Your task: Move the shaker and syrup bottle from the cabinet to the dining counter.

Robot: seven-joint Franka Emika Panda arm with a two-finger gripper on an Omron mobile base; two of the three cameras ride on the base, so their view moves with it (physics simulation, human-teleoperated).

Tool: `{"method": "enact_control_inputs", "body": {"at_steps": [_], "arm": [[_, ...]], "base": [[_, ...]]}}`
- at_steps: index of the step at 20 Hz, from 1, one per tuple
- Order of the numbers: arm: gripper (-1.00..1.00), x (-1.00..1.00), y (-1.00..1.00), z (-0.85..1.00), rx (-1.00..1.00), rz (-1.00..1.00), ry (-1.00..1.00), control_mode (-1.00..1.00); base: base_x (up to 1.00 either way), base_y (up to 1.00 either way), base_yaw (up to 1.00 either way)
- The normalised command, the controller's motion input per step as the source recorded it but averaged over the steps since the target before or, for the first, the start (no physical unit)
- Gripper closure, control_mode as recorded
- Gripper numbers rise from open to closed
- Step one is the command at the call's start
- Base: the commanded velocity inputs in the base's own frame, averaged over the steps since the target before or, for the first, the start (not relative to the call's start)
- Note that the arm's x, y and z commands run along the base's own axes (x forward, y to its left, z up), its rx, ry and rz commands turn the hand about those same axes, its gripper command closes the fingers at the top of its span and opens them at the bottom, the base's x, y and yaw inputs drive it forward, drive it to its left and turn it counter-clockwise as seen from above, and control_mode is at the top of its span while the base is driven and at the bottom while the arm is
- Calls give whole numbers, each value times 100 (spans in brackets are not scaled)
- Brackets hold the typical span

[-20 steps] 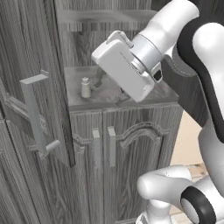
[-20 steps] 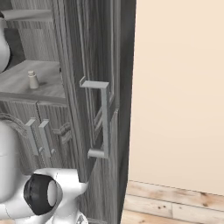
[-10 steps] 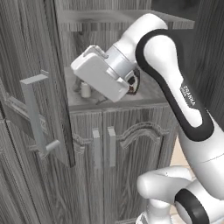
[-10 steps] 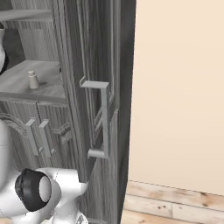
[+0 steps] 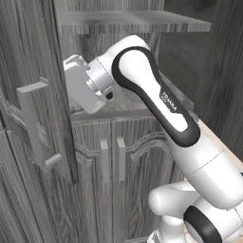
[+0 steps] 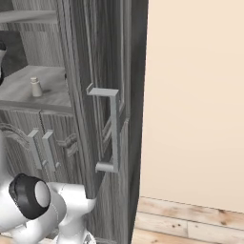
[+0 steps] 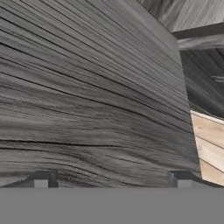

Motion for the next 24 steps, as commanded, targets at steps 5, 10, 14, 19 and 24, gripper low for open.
{"method": "enact_control_inputs", "body": {"at_steps": [5, 10, 14, 19, 24], "arm": [[-100, -10, 82, -3, 17, 11, 0, -100], [-100, -50, 100, 0, 7, 13, 0, -100], [-100, -29, 97, 0, 0, 4, -4, -100], [-100, 7, -1, 33, -11, -18, -19, -100], [-100, 51, -76, 34, -29, -40, -4, -100]], "base": [[0, 0, 0], [0, 0, 0], [0, 0, 0], [0, 0, 0], [0, 0, 0]]}}
